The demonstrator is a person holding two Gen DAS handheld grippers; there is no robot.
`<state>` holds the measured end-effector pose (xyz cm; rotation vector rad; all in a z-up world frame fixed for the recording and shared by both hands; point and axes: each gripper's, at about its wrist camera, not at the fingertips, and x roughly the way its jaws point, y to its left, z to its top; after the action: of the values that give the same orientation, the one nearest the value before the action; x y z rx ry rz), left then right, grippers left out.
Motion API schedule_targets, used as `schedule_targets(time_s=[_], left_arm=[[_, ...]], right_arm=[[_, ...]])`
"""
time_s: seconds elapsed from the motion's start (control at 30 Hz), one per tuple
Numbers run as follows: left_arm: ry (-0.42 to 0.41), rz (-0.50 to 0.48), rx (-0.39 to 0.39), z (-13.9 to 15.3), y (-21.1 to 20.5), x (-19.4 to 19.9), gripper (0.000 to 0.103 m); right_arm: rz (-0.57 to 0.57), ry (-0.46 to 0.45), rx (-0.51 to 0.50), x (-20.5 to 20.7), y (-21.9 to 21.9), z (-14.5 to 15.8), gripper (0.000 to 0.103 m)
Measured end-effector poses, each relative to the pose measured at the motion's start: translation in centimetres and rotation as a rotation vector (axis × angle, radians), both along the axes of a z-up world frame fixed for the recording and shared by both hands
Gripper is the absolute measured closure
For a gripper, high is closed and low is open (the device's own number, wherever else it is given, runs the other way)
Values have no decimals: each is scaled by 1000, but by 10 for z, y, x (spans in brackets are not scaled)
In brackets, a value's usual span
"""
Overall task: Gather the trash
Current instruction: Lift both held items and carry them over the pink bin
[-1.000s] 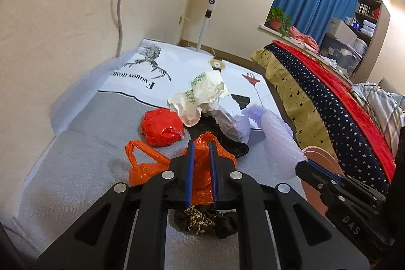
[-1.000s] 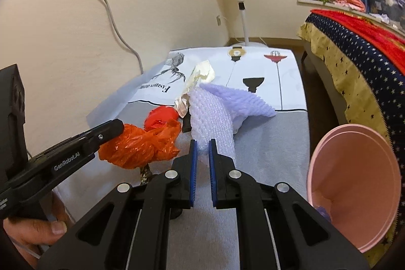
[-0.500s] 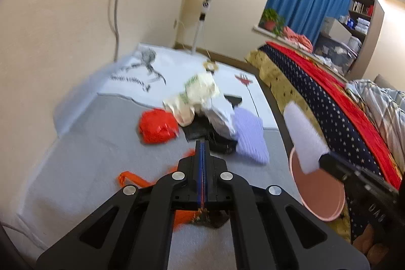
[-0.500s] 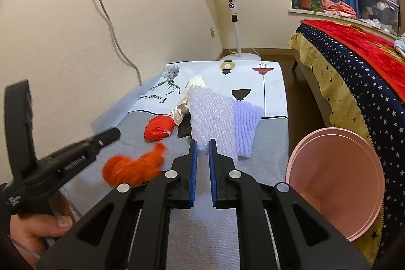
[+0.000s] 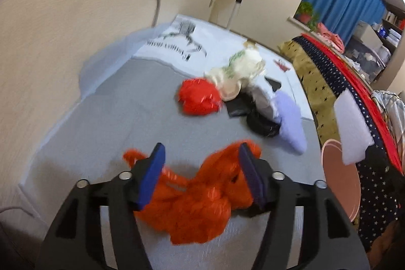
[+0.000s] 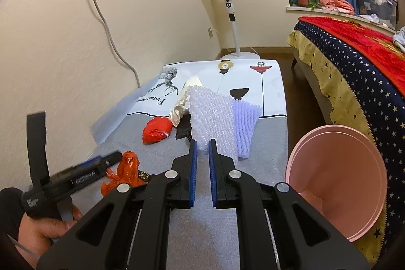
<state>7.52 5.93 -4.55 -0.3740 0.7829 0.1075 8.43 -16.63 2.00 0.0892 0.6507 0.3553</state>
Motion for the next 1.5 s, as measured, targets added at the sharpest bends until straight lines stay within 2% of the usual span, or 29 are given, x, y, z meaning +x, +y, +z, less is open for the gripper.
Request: schedule_targets(time_s=[0.13, 0.23, 0.37, 0.4, 0.5, 0.53, 0.63, 0.7, 0.83, 1.0, 1.23, 1.5], left_arm=[[40, -30, 7, -5, -9, -4, 31], [71, -60, 53, -9, -19, -3, 28], [131, -66, 64, -22, -20, 0, 29], [141, -66, 71, -25, -20, 1, 32], [149, -67, 77, -26, -19, 0, 55], [144, -69, 70, -25, -17, 0, 65], [121, -69, 66, -19, -15, -1, 81], [101, -66, 73, -15, -15, -2, 85], [53, -59, 89, -2, -14, -3, 89], [-21, -65, 90, 15, -14, -5, 89], [-123, -103, 132, 37, -29, -7, 89], [-174, -136, 133, 49, -41, -3, 89]], right_arm=[[-1, 3, 6, 4, 0, -2, 94], [-2, 8, 9, 6, 0, -4, 94], [-1, 10, 10, 7, 0, -5, 94], [-1, 10, 12, 7, 0, -5, 94], [-3, 9, 10, 7, 0, -4, 94], [-4, 9, 11, 7, 0, -4, 94], [-6, 5, 12, 6, -1, -3, 94], [-7, 2, 12, 4, -2, -2, 94], [-11, -3, 11, 1, -5, 1, 94], [-21, -13, 12, -2, -9, 6, 94], [-38, -32, 7, -6, -14, 14, 94], [-67, -48, -2, -8, -24, 22, 94]])
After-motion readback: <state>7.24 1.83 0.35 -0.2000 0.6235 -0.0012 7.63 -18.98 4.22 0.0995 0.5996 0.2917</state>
